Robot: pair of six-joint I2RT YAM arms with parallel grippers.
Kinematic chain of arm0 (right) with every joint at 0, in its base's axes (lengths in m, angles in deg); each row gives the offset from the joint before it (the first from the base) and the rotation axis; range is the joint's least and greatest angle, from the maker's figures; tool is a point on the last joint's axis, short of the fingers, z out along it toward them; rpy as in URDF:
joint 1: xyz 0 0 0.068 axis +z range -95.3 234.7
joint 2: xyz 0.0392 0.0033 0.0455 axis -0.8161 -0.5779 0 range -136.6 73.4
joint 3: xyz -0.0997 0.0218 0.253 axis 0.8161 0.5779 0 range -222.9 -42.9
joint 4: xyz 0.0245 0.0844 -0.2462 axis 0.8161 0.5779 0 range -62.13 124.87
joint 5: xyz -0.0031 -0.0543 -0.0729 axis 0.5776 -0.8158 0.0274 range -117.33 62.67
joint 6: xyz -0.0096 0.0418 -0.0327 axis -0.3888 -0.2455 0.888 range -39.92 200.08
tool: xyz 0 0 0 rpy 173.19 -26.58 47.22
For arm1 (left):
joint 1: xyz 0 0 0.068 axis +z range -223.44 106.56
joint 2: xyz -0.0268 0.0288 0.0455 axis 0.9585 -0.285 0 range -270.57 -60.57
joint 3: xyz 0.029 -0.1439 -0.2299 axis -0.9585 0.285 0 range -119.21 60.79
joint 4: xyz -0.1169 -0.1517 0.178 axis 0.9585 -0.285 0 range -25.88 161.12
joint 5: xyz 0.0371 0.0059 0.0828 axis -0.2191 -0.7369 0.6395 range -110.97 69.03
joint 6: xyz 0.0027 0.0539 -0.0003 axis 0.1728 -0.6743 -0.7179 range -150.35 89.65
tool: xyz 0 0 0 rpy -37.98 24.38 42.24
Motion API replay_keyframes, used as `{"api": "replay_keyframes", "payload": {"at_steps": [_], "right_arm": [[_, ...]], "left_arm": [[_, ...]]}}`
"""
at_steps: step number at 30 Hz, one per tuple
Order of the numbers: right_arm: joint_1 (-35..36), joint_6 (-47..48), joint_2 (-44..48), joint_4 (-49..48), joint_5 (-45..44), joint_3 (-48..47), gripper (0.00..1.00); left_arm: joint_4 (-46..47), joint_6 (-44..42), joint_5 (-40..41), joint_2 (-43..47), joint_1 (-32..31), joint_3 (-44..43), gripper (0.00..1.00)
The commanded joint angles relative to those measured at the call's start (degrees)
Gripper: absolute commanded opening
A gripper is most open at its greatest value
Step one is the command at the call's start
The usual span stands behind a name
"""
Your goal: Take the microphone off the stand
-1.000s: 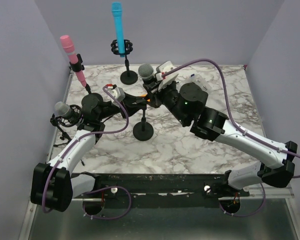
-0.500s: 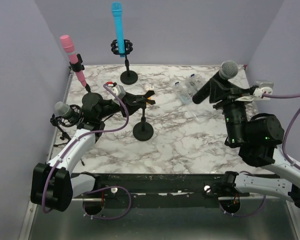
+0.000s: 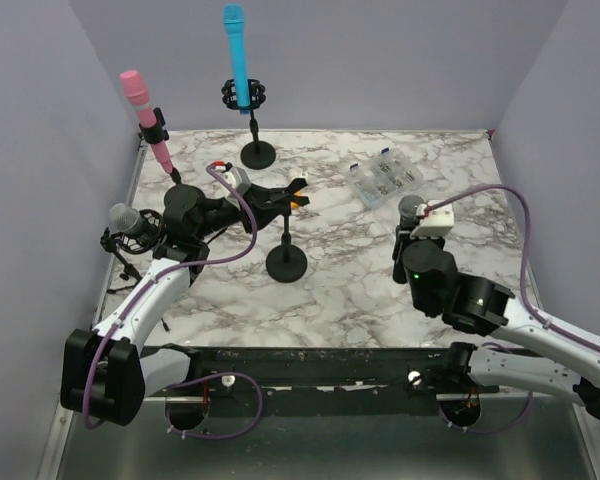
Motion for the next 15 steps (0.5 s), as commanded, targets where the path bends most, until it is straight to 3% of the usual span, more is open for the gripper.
{"api": "replay_keyframes", "payload": {"at_steps": [1, 8, 15], "right_arm": [[-4.54, -13.79, -9.89, 11.79, 7.37, -3.67, 0.01], [-20.11, -16.12, -18.17, 12.0, 28.92, -3.63, 0.01], [-30.27, -15.68, -21.52, 10.52, 41.03, -2.27, 0.01]], "left_arm": [[-0.33, 0.2, 1.09, 2.01, -0.27, -0.02, 0.32], [0.08, 0.45, 1.93, 2.81, -0.27, 0.69, 0.42], [0.38, 0.61, 4.17, 4.02, -0.24, 1.07, 0.56]]}}
